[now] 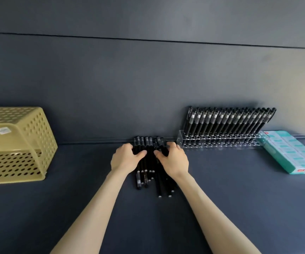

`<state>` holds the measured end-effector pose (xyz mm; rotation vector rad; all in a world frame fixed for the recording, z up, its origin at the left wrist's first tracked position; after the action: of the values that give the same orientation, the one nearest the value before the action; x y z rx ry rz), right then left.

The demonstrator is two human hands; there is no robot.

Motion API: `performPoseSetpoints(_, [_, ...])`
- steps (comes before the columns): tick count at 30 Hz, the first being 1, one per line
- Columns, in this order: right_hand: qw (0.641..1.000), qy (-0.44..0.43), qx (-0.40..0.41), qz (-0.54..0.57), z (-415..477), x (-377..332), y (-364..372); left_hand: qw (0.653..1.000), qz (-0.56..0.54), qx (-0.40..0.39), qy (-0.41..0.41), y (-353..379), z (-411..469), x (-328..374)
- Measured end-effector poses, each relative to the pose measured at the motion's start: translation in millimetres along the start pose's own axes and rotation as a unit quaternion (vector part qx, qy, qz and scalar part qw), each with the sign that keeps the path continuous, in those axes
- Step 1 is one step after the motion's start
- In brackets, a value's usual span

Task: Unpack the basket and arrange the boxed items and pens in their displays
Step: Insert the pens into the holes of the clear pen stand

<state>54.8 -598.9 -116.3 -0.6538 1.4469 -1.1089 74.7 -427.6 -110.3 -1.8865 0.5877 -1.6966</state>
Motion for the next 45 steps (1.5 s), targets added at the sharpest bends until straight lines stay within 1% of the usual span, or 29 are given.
performPoseSetpoints(3, [1.000, 0.008, 0.019, 0.001, -0.4, -0.3, 3.3, 1.000, 0.014, -0.013, -0.001, 0.4, 7.1, -0.5])
performPoseSetpoints(6, [0.999, 0.021, 0.032, 0.009, 0.1, 1.3, 3.6, 0.999, 0.029, 0.003, 0.013, 1.9, 5.3, -0.3])
performPoseSetpoints(13, [0.997, 0.026, 0.066, 0.021, -1.8, -0.5, -0.1, 0.993, -0.045, 0.075, 0.082, -1.5, -2.1, -7.3])
performPoseSetpoints(17, [0.992, 0.041, 0.079, 0.093, -2.3, 3.4, -3.5, 0.988, -0.081, 0.098, 0.090, -2.7, -2.6, -8.2])
performPoseSetpoints(20, [0.983, 0.043, 0.076, 0.163, -2.9, 6.2, -4.5, 0.978, -0.151, 0.113, 0.084, -6.1, -3.1, -9.7])
performPoseSetpoints(22, [0.972, 0.040, 0.081, 0.217, -4.3, 7.4, -6.4, 0.962, -0.243, 0.105, 0.071, -6.9, -2.7, -13.9])
performPoseSetpoints(25, [0.952, 0.023, 0.098, 0.290, -7.1, 6.3, -13.1, 0.916, -0.383, 0.090, 0.076, -12.6, -6.8, -8.4])
performPoseSetpoints(28, [0.933, 0.001, 0.097, 0.346, -6.6, 5.8, -24.9, 0.882, -0.450, 0.079, 0.117, -17.4, -19.6, 10.2])
performPoseSetpoints(31, [0.909, -0.021, 0.105, 0.402, -7.1, 11.6, -46.3, 0.856, -0.503, 0.020, 0.116, -8.6, -35.6, 31.6])
performPoseSetpoints(33, [0.889, -0.041, 0.098, 0.445, -9.7, 19.3, -62.1, 0.848, -0.518, -0.029, 0.107, 3.9, -47.4, 48.7])
performPoseSetpoints(36, [0.856, -0.053, 0.079, 0.509, -14.2, 41.8, -84.6, 0.858, -0.486, -0.127, 0.108, 36.5, -65.9, 77.6])
performPoseSetpoints(38, [0.841, -0.052, 0.066, 0.534, -16.0, 62.2, -100.1, 0.875, -0.441, -0.160, 0.120, 62.1, -77.2, 95.0])
performPoseSetpoints(41, [0.835, -0.053, 0.063, 0.544, -15.3, 100.1, -124.6, 0.902, -0.385, -0.140, 0.137, 98.0, -88.6, 119.7])
performPoseSetpoints(45, [0.839, -0.061, 0.057, 0.537, -6.6, 158.6, -152.0, 0.918, -0.349, -0.110, 0.154, 146.0, -101.8, 159.6])
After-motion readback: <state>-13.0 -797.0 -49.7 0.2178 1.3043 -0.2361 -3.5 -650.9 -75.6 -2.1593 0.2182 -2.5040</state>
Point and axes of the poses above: each hand's wrist, its own z-axis towards the middle knuckle, its own y-axis out of the palm, x = y × z, the point moved 6 cm from there along z, towards the middle knuckle, and after that the axes turned 12 degrees about -z, right-handed, at the moved point
